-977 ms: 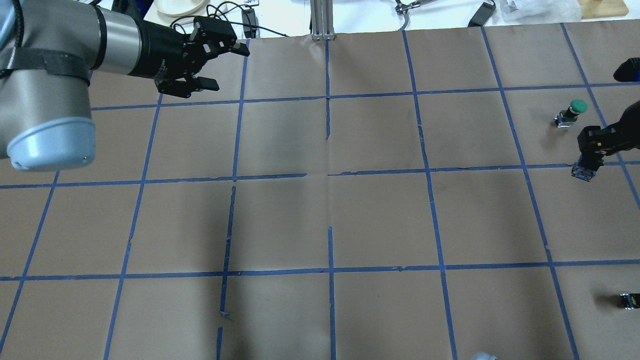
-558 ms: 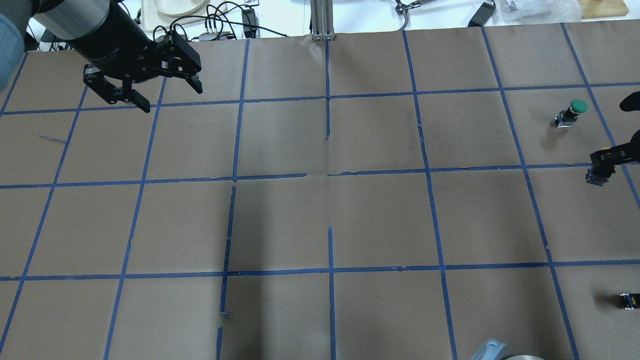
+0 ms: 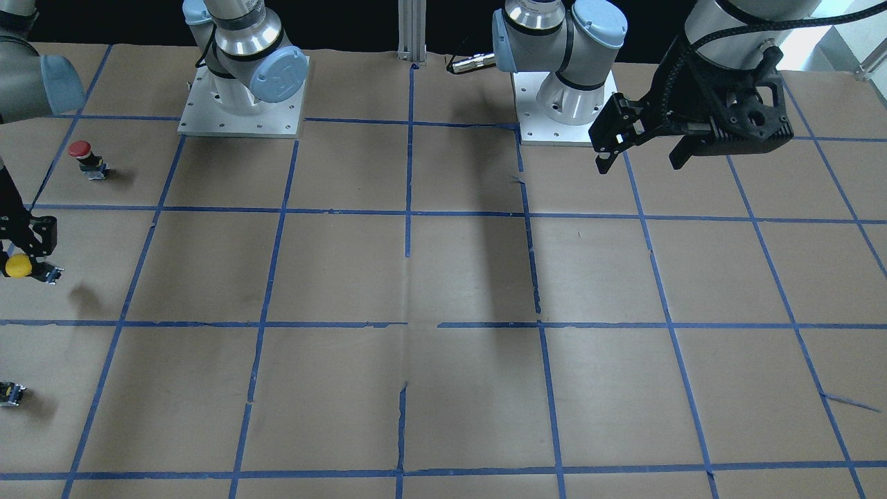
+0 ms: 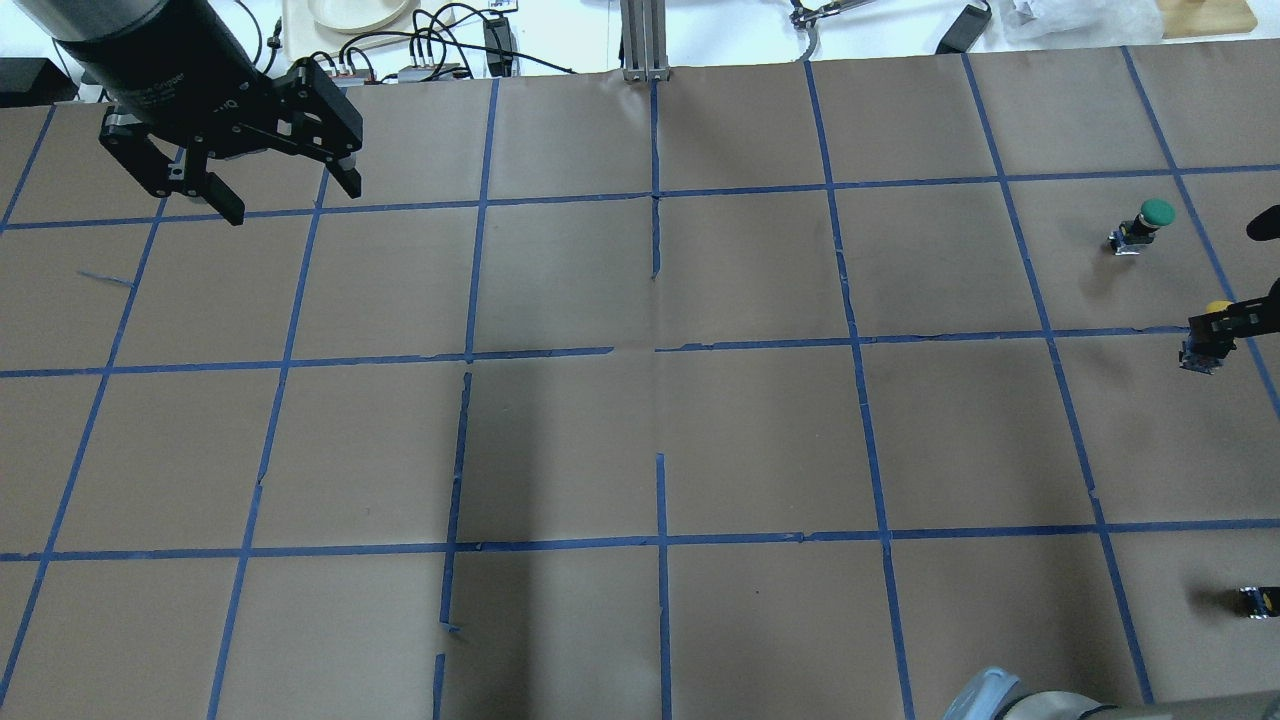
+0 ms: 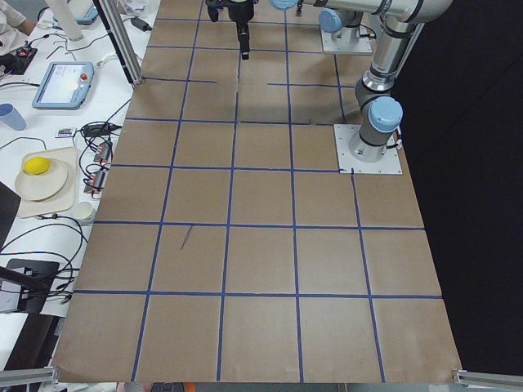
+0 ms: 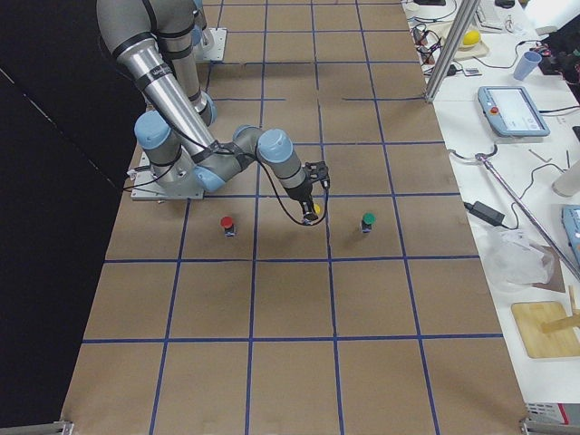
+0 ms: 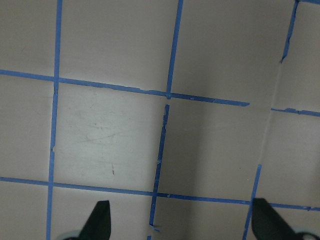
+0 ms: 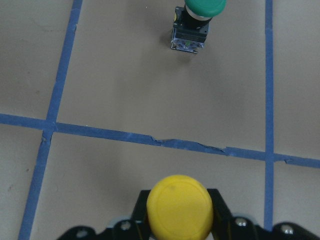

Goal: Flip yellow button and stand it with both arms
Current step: 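Lower the button upright onto the table with the right gripper and release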

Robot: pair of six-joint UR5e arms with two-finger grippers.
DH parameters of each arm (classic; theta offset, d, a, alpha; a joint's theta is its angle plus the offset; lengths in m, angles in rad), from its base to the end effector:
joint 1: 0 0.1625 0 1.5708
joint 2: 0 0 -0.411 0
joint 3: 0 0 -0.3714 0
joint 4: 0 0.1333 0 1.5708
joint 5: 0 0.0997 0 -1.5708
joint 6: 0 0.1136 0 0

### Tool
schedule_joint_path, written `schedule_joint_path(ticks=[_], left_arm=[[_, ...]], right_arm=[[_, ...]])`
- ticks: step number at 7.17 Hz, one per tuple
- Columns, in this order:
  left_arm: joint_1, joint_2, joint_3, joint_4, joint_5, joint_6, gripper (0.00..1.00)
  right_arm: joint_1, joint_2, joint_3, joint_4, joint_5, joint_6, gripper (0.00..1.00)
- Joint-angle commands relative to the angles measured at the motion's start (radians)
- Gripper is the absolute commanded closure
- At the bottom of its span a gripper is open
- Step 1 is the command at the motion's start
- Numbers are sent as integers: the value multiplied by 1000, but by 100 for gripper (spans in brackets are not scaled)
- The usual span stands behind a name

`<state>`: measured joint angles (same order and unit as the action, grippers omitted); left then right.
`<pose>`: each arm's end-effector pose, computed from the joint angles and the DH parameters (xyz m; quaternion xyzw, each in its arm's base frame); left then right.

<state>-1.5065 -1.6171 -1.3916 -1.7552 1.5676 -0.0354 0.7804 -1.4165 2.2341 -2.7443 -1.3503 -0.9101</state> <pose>-0.1025 -0.4885 0.5037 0.0499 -0.9984 -0.0257 0.0020 -0.2080 -0.4285 0.2285 0.0780 -0.9753 0.1975 0.0608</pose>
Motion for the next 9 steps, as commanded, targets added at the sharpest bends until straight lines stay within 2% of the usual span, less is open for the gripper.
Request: schedule_joint_path(ticks=[1, 2, 4, 7, 8, 9], left_arm=[[-21, 15, -3, -1, 22, 25, 0], [-64, 29, -9, -3, 34, 38, 0], [-70, 34, -7, 2, 28, 45, 0], [-70, 32, -10, 9, 26, 43, 0], [-70, 29, -4, 9, 25, 42, 0], [-70, 29, -4, 9, 25, 42, 0]], right_arm=[[-6, 8, 62, -135, 16, -3, 93], [-6, 8, 67, -135, 16, -3, 92], [-6, 11, 81, -132, 14, -1, 91], [-6, 54, 78, -156, 14, 8, 79], [-7, 54, 78, -156, 10, 10, 51], [-7, 54, 78, -156, 8, 11, 15]])
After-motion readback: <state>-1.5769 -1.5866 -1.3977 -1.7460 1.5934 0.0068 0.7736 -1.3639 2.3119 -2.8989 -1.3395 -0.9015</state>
